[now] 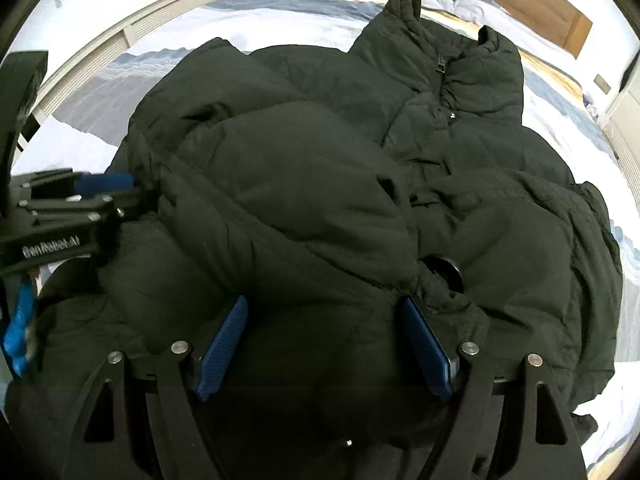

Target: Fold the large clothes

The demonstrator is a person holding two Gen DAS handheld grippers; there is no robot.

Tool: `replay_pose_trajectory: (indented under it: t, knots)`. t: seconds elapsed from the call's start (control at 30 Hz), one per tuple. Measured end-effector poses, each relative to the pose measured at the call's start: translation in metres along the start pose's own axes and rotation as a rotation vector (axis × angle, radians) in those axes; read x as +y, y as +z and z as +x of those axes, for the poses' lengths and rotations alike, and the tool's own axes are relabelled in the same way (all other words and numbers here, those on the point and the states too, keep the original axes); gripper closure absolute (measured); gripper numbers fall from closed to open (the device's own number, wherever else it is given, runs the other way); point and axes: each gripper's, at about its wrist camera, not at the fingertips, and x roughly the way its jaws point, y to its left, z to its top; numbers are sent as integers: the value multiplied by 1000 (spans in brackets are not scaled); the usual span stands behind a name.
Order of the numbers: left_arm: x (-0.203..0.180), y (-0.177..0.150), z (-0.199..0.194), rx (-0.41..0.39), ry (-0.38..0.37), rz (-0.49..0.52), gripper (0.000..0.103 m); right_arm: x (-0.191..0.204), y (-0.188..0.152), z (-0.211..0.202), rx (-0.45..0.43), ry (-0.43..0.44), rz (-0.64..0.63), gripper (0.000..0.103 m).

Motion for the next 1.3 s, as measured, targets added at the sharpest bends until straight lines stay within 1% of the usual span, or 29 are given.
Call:
replay_pose_trajectory:
  t: [0.1,0.2,0.27,0.33,0.4,0.5,0.57,0.7,0.83,0.9,0.97,1.0,1.07,1.13,1.2,1.3]
  knots:
    - [0,21,-22,-70,18,36,55,-2,8,-16,4,11,20,25]
    - [-4,44,-21,-99,40,63,54,-3,22,-33,-62,16,14,25]
    - [-6,56,-8,-92,53,64,53,-3,32,-39,-97,20,13,25]
    - [-7,62,12,-61,57,49,52,-3,39,-37,-106,23,18,25]
    - [-10,59,30,-35,68,37,52,-2,41,-24,-90,10,11,25]
    - [-14,49,52,-11,95,43,50,-5,33,0,-37,0,10,25]
    - [-15,44,59,-4,105,45,50,-11,28,11,-24,10,22,24]
    - [-12,41,60,-1,106,33,50,-10,24,15,-24,7,12,24]
    - [-14,38,40,-29,122,15,50,-9,26,8,-17,-4,12,24]
    - [-14,31,22,-64,127,-2,50,-8,26,-2,-27,-14,11,24]
    - [-16,18,3,-101,136,-27,50,-6,20,-15,-42,-10,11,24]
    - [-16,8,-3,-107,144,-43,50,-5,16,-22,-50,-9,10,24]
    - [-17,-4,0,-82,148,-55,49,-4,9,-25,-48,-16,-1,23]
    - [-17,-16,8,-46,153,-53,48,-4,0,-19,-14,-22,-7,23]
    - [-18,-17,3,-42,157,-51,49,-5,-5,-17,6,-31,-4,23]
    - [-20,-17,-16,-55,141,-66,49,-4,-10,-28,-1,-41,-16,23]
